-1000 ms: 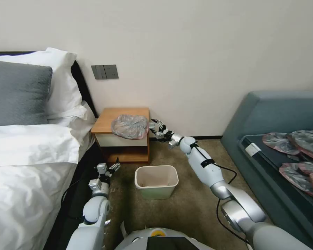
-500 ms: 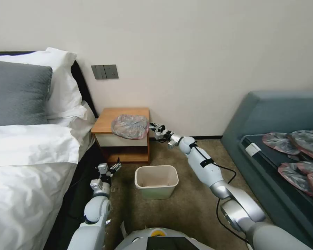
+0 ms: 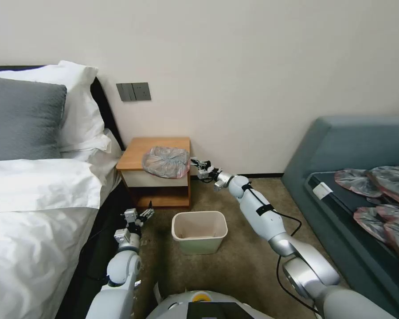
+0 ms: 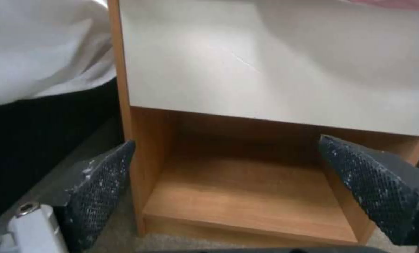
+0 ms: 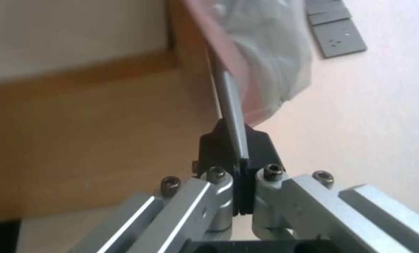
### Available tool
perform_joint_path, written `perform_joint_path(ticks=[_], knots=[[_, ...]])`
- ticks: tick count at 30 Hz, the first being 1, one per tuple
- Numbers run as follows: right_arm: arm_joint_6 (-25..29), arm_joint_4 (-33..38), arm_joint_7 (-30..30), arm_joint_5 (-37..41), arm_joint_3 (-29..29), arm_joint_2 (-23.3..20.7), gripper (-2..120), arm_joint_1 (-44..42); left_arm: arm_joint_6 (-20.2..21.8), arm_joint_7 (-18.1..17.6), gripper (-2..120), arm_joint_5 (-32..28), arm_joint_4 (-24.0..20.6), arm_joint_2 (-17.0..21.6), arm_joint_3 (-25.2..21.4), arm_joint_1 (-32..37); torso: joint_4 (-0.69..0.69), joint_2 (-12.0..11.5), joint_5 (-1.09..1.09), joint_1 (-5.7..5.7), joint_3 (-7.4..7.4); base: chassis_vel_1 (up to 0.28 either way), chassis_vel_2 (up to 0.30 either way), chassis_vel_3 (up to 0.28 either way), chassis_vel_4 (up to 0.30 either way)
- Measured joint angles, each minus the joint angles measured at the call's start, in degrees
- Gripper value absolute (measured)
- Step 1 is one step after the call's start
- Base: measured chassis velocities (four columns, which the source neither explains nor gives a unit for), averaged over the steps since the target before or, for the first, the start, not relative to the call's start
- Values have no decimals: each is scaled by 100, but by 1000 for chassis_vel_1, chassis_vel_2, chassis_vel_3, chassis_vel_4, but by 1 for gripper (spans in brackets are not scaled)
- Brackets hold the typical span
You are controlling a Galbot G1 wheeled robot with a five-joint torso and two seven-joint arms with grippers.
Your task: Pick up the garbage bag from the table and place it over the trash can.
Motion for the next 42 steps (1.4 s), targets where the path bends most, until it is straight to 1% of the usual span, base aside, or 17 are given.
perform_joint_path(ticks=[2, 3, 5, 7, 8, 10, 12, 15, 17, 19, 20, 23, 25, 28, 29, 31, 42], knots=[[-464, 409, -27, 793, -257, -223, 0, -171, -8, -2, 100, -15, 14, 8, -38, -28, 0, 0, 1, 0, 0, 0, 0, 0, 0], [-464, 409, -27, 793, -257, -223, 0, -171, -8, -2, 100, -15, 14, 8, -38, -28, 0, 0, 1, 0, 0, 0, 0, 0, 0], [-998, 901, -33, 1495, -475, -467, 0, -387, -19, -7, 100, -84, 45, 5, -121, -72, -2, 0, 0, 0, 0, 0, 0, 0, 0], [-1063, 989, -38, 1566, -486, -503, 0, -431, -19, -8, 100, -97, 48, 4, -138, -76, -2, 0, 0, 0, 0, 0, 0, 0, 0], [-1194, 1328, -94, 1703, -457, -607, 0, -617, -20, -21, 100, -173, 64, 13, -232, -100, -1, 0, 0, 0, 0, 0, 0, 0, 0], [-1249, 1660, -164, 1743, -340, -699, 0, -869, -21, -54, 100, -284, 79, 37, -345, -124, 1, 0, 0, 0, 0, 0, 0, 0, 0], [-1256, 1738, -172, 1752, -312, -723, 0, -937, -21, -61, 100, -310, 80, 44, -370, -128, 1, 0, 0, 0, 0, 0, 0, 0, 0], [-1273, 2195, -249, 1771, -111, -836, 0, -1423, -21, -101, 100, -440, 97, 85, -480, -153, 0, 0, 0, 0, 0, 0, 0, 0, 0], [-1273, 2256, -262, 1770, -77, -848, 0, -1500, -21, -108, 100, -461, 103, 92, -494, -159, 0, 0, 0, 0, 0, 0, 0, 0, 0], [-1273, 2565, -331, 1753, 99, -917, 0, -1906, -19, -123, 100, -541, 124, 121, -522, -187, -1, 0, 0, 0, 0, 0, 0, 0, 0], [-1273, 2565, -331, 1753, 99, -917, 0, -1906, -19, -123, 100, -541, 124, 121, -522, -187, -1, 0, 0, 0, 0, 0, 0, 0, 0], [-1252, 3020, -390, 1720, 335, -1042, 0, -2614, -17, -159, 100, -655, 126, 162, -574, -199, -3, 0, 0, 0, 0, 0, 0, 0, 0], [-1210, 3119, -392, 1706, 378, -1089, 0, -2783, -17, -172, 100, -682, 124, 172, -596, -201, -1, 0, 1, 0, 0, 0, 0, 0, 0], [-757, 3322, -434, 1592, 558, -1198, 0, -3345, -17, -217, 100, -794, 155, 210, -623, -260, -1, 0, 1, 0, 0, 0, 0, 0, 0], [-757, 3322, -434, 1592, 558, -1198, 0, -3345, -17, -217, 100, -794, 155, 210, -623, -260, -1, 0, 1, 0, 0, 0, 0, 0, 0], [-530, 3394, -444, 1498, 607, -1313, 0, -3668, -3, -241, 100, -830, 167, 250, -627, -294, -1, 0, 0, 0, -1, 0, 0, 0, 0], [-58, 3563, -440, 1336, 1059, -1512, 0, -4694, -5, -253, 100, -829, 193, 264, -515, -286, -1, 0, 0, -1, 0, 0, 0, 0, 0]])
